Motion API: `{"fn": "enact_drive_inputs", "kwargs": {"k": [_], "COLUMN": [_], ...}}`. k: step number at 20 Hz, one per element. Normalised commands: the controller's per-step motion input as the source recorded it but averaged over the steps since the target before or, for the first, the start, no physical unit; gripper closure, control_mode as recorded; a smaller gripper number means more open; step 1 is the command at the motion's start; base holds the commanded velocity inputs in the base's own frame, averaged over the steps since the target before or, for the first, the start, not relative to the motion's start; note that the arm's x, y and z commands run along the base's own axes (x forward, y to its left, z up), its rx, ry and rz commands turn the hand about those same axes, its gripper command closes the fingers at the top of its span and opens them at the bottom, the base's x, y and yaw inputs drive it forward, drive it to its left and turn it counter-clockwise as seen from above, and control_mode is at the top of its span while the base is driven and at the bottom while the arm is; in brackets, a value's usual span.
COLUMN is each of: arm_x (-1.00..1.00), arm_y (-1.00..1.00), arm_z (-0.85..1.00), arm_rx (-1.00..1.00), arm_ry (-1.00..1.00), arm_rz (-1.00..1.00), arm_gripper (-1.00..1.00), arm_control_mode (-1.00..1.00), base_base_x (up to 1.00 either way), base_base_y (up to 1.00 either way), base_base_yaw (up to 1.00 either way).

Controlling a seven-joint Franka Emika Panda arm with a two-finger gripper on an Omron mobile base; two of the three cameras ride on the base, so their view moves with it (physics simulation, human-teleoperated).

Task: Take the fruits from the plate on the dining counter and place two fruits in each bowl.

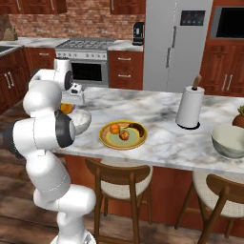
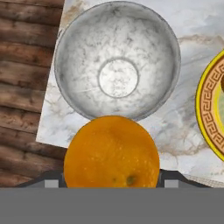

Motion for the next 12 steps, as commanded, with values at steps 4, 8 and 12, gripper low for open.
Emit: {"fn": "enact_drive_inputs", "kwargs": {"k": [4, 8, 12], "arm_x": [0.34, 0.44, 0.37], "arm_y": [0.02, 0.08, 0.31], "arm_z": [-0.63, -0.66, -0.57], "arm_rx": [0.0, 0.0, -0.01], "arm_ry": [0.0, 0.01, 0.04], "arm_rz": [0.0, 0.0, 0.0], "arm_gripper": [1.0, 1.0, 1.0], "arm_control_mode": [-1.0, -1.0, -1.0], "base_base_x": [0.0, 0.0, 0.0], "base_base_y": [0.0, 0.0, 0.0], "base_base_yaw": [0.0, 0.0, 0.0]}}
